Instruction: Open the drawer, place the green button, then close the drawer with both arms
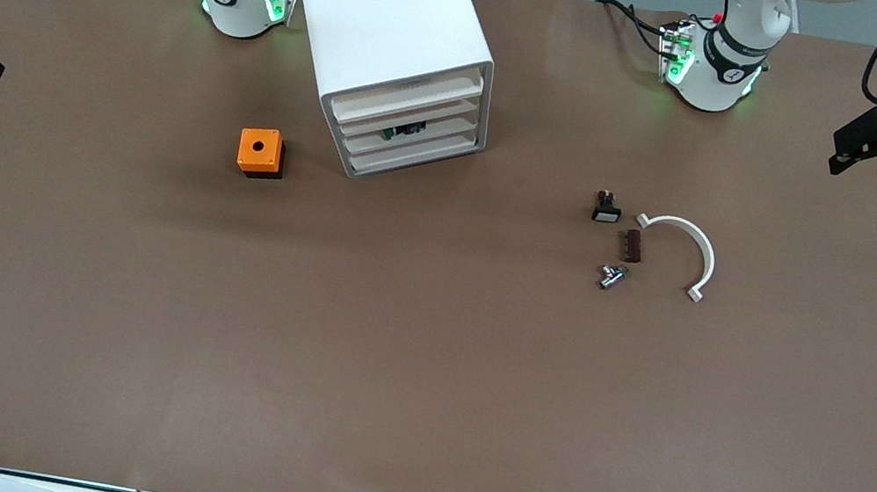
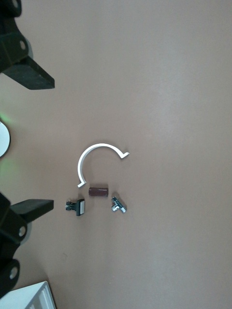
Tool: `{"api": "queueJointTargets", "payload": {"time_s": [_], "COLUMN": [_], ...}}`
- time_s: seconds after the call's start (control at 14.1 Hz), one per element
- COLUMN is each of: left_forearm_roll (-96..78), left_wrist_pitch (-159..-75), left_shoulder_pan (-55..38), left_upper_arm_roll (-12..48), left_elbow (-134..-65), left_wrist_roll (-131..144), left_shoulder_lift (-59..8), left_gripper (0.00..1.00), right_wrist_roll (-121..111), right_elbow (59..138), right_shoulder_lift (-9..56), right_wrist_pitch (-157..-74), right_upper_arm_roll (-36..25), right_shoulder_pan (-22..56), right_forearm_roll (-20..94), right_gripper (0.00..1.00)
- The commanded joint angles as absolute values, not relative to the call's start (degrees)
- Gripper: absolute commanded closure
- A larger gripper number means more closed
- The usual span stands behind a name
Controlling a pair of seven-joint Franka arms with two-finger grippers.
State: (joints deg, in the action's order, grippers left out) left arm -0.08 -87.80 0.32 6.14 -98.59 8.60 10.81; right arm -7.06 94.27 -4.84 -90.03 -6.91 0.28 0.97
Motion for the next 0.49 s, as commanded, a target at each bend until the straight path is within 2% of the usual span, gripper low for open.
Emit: {"api": "queueJointTargets", "payload": {"time_s": [0.0, 0.42], "left_forearm_roll": [-0.5, -0.3], "left_wrist_pitch": [-87.2, -86.7], "left_shoulder_pan": [0.7, 0.9], "left_upper_arm_roll": [6.2, 6.1], "left_elbow": [-96.0, -96.1], "left_wrist_roll": [7.8, 7.8], "left_shoulder_lift": [9.3, 8.9], "left_gripper": [0.00, 0.00], "right_wrist_roll": [-5.4, -4.5], "right_elbow": [96.0, 95.9], "right_shoulder_lift": [-6.6, -6.5], "right_wrist_pitch": [-89.8, -89.7], "right_upper_arm_roll": [-6.4, -6.3], "right_shoulder_pan": [0.1, 0.4], "right_forearm_roll": [0.6, 0.6], "right_gripper": [0.00, 0.00]}}
